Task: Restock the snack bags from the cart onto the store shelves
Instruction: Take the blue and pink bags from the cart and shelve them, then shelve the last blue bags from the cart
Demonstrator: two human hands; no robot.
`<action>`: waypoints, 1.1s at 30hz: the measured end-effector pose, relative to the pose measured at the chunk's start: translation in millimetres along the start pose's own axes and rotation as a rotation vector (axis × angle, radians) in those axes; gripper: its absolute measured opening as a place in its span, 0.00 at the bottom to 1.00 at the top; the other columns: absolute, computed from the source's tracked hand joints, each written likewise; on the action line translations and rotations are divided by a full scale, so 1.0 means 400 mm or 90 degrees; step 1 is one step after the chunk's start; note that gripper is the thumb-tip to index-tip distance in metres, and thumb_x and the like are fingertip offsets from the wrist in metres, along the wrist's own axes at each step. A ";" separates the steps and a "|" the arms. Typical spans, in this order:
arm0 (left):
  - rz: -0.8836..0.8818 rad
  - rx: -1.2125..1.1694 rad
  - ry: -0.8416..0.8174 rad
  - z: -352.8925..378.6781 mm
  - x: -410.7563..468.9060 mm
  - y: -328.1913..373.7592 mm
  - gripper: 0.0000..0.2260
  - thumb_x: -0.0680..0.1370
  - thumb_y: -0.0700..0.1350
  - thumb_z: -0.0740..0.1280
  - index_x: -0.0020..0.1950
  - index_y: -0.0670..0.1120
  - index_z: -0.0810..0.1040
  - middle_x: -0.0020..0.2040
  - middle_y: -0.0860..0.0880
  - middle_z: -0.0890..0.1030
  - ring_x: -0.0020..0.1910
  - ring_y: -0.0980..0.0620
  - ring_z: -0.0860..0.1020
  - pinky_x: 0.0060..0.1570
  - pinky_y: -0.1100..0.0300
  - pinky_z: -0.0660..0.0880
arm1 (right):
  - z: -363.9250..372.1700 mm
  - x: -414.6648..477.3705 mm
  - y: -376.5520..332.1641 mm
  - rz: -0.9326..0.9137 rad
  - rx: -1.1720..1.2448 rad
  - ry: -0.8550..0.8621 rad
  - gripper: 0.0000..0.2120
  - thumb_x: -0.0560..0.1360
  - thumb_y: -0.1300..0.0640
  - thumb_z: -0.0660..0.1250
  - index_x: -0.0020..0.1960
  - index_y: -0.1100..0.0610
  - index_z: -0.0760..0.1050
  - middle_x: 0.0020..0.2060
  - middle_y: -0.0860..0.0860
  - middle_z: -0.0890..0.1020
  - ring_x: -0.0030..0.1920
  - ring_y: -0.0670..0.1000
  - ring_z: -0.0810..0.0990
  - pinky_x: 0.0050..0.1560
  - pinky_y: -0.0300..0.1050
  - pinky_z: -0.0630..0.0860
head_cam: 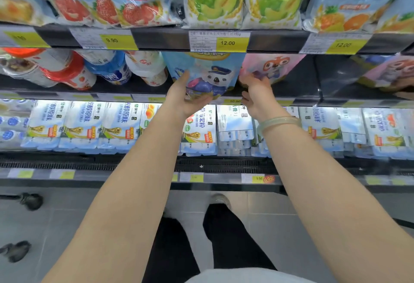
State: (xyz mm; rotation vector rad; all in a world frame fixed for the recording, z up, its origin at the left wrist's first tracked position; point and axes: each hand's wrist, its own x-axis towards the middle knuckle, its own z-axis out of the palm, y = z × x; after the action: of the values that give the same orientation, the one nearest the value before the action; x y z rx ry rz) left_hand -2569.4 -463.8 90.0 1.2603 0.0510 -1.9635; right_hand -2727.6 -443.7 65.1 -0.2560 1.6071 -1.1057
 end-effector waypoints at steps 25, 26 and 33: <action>0.296 0.007 0.317 -1.307 -0.740 0.771 0.14 0.79 0.44 0.62 0.63 0.42 0.71 0.59 0.42 0.70 0.52 0.45 0.75 0.48 0.54 0.75 | 1.385 -0.967 0.520 -0.001 -0.401 -0.499 0.04 0.77 0.60 0.61 0.51 0.59 0.71 0.45 0.61 0.74 0.37 0.50 0.71 0.34 0.42 0.63; 0.304 -0.020 0.342 -1.364 -0.757 0.797 0.17 0.79 0.44 0.63 0.67 0.41 0.69 0.61 0.41 0.70 0.53 0.45 0.74 0.49 0.54 0.75 | 1.441 -0.988 0.549 -0.002 -0.416 -0.520 0.05 0.77 0.60 0.61 0.51 0.60 0.71 0.53 0.64 0.74 0.43 0.52 0.75 0.38 0.43 0.66; 0.330 -0.119 0.484 -1.744 -0.811 0.978 0.19 0.79 0.44 0.62 0.69 0.40 0.69 0.68 0.40 0.70 0.59 0.44 0.75 0.54 0.54 0.74 | 1.833 -1.070 0.735 0.035 -0.538 -0.669 0.21 0.78 0.56 0.62 0.69 0.60 0.65 0.69 0.56 0.68 0.66 0.56 0.71 0.59 0.49 0.70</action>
State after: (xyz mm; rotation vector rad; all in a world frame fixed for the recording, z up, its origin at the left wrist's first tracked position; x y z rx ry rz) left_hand -1734.6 -249.1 132.1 1.6261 0.2511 -0.9533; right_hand -1836.5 -379.0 159.8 -1.1250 0.9841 -0.0719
